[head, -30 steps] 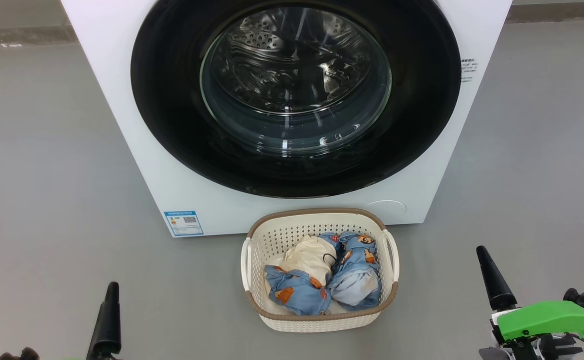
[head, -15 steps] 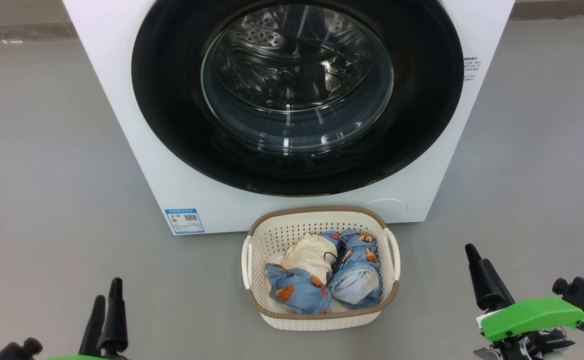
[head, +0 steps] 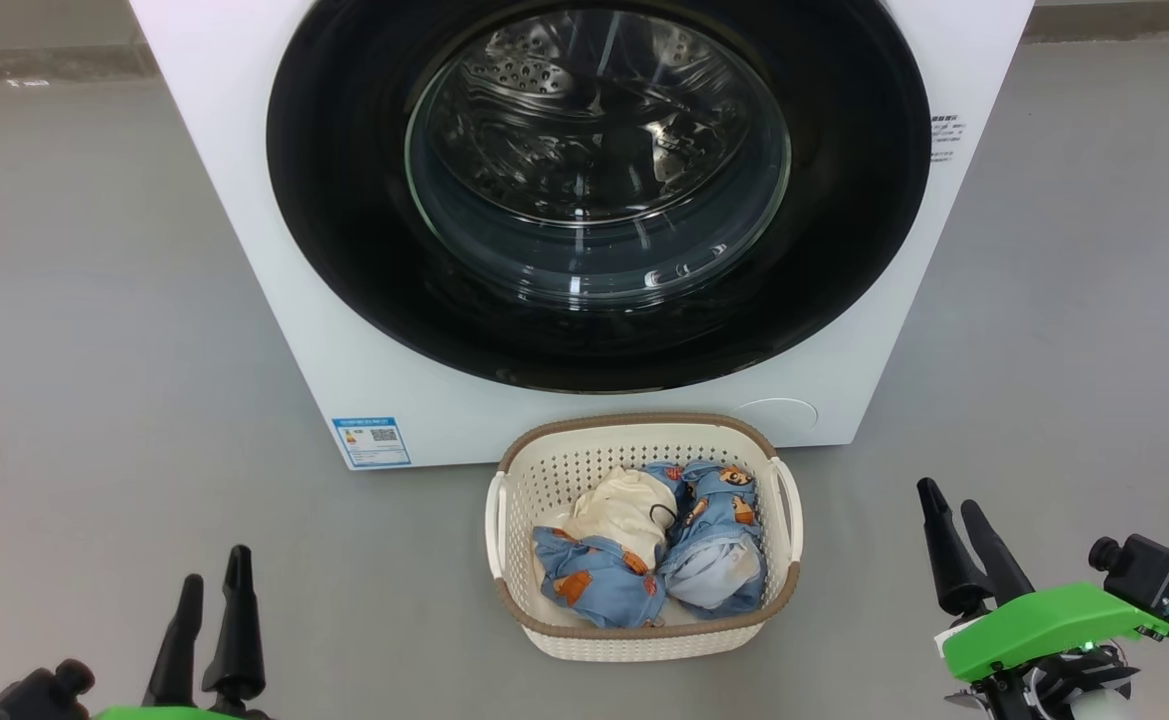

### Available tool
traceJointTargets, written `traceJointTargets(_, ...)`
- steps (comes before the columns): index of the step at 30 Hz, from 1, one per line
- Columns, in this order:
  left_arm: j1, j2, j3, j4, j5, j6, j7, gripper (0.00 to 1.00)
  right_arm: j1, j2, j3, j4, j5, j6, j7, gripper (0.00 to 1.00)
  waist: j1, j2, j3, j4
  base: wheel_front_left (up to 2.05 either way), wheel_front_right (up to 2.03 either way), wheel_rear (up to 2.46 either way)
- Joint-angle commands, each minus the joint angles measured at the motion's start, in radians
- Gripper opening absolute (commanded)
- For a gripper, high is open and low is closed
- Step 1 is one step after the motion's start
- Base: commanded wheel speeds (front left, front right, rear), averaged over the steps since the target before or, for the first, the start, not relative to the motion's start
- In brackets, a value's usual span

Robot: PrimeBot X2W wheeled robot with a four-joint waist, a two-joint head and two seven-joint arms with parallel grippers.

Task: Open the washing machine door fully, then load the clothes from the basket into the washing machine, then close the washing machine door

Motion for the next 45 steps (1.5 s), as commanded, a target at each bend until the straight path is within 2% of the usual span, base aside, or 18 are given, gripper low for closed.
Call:
traceJointTargets(1, -0.044, 0.022, 0.016, -0.034, 0.03, 0.0, -0.011, 1.0, -0.047, -0.014, 0.021, -0.021, -0.027, 0.003, -0.016, 1.0, 0.0, 0.0, 0.0, 0.0, 0.0, 0.0, 0.0)
traceJointTargets(27, -0.057, 0.055, -0.01, -0.05, 0.289, 0.0, -0.088, 1.0, -0.077, -0.032, 0.082, -0.018, -0.293, 0.004, -0.093, 1.0, 0.0, 0.0, 0.003, 0.004, 0.0, 0.0, 0.0)
traceJointTargets(45, -0.054, 0.08, -0.016, -0.038, 0.459, -0.001, -0.138, 1.0, -0.061, -0.035, 0.085, -0.028, -0.467, 0.005, -0.143, 1.0, 0.0, 0.0, -0.009, -0.008, 0.0, 0.0, 0.0)
